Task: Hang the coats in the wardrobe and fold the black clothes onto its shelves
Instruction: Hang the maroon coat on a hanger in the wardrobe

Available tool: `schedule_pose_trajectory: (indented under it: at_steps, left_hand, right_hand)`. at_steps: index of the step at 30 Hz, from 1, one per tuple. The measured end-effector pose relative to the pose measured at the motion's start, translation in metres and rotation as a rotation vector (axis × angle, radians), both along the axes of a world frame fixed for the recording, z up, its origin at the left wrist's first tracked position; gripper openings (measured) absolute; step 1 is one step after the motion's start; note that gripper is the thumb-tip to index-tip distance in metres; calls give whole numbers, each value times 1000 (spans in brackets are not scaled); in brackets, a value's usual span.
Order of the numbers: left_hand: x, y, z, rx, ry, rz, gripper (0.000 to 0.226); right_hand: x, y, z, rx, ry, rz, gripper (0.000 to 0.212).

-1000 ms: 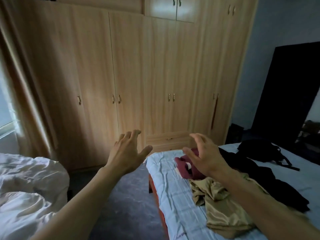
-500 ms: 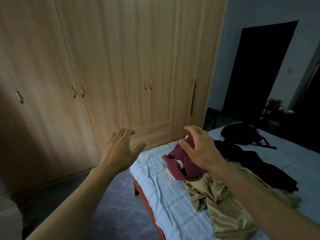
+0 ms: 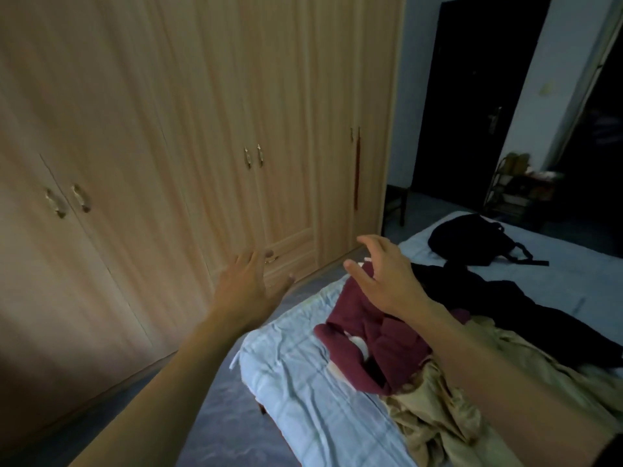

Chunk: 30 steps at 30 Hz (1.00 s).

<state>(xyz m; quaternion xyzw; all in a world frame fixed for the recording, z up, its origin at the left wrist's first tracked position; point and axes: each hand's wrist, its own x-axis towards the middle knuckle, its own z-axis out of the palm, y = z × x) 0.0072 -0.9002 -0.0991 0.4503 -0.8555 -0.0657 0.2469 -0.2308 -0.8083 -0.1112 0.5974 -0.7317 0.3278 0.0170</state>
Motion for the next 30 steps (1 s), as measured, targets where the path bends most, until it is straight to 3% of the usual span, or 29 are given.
schedule_pose_trajectory:
  at_steps: [8,11,16,20,27,30]
  left_hand:
    - [-85,-97,-9,146,77,-291,69]
    - [-119,-132,-20,101,61,-439,60]
    - [-164,-189,-45,167,35,-676,76]
    - [-188,-224,-50,204,48,-821,61]
    - [-239,-210,-61,196,59,-1035,57]
    - [-258,-190,-74,228,17,-1090,57]
  right_hand:
    - [-48,-39,-22,26,-10,-258,53]
    - [-62,-46,-29,65,4,-399,56]
    - [-62,-50,-36,107,10,-699,58]
    - [-46,-50,-34,120,-44,-885,60]
    - [-23,-23,-41,111,-60,-1090,67]
    - [-25,-6,-51,128,-58,-1147,54]
